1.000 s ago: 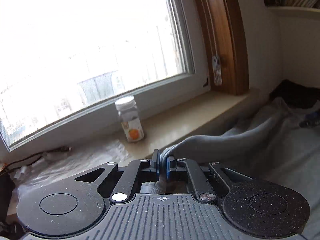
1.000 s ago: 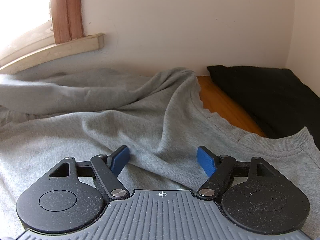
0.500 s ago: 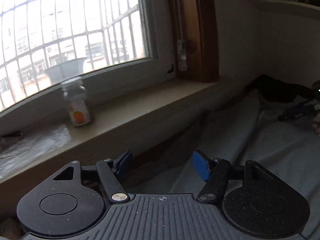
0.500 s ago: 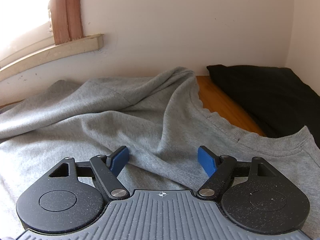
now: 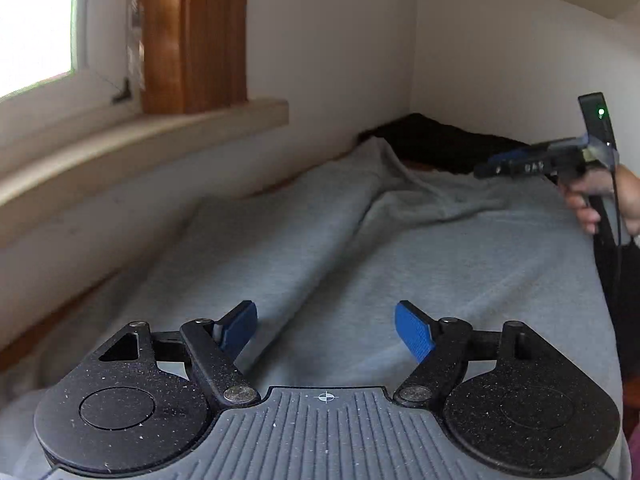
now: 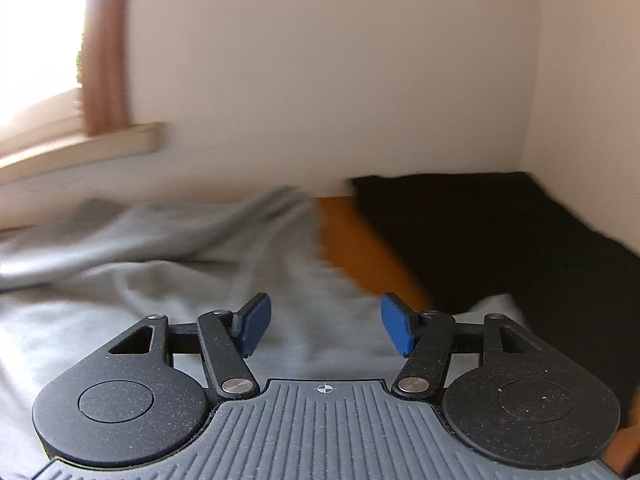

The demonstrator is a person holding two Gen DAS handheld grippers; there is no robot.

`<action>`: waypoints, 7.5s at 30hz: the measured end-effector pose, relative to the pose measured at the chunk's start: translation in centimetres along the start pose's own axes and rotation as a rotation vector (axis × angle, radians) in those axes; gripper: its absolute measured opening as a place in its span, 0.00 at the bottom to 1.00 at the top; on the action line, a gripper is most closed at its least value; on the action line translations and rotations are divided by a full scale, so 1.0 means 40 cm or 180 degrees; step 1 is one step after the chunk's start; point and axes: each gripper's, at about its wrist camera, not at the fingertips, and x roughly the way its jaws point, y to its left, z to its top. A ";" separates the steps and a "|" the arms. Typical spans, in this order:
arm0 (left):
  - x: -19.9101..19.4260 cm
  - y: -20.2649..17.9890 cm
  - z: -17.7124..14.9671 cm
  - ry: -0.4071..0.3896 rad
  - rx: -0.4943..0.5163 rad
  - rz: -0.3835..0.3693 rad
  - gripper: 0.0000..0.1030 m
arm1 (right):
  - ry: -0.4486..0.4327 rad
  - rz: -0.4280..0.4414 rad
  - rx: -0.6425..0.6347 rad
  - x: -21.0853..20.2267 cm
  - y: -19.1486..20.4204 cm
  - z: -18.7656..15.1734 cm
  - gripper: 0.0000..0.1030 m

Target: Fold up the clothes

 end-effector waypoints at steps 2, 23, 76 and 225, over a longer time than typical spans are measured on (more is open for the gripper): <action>0.024 0.010 -0.007 0.0033 -0.0059 -0.0078 0.77 | 0.0051 -0.0112 -0.0037 0.005 -0.037 0.002 0.60; -0.045 0.062 -0.050 0.0131 0.0116 -0.0233 0.78 | 0.0507 -0.0096 -0.0056 -0.027 -0.103 -0.011 0.06; -0.389 0.227 -0.196 -0.0127 -0.0693 0.0464 0.99 | 0.0287 0.0983 -0.0641 0.101 0.515 0.016 0.67; -0.623 0.299 -0.142 0.0079 -0.0161 0.1325 0.47 | 0.0298 0.0406 0.0036 0.192 0.271 0.025 0.75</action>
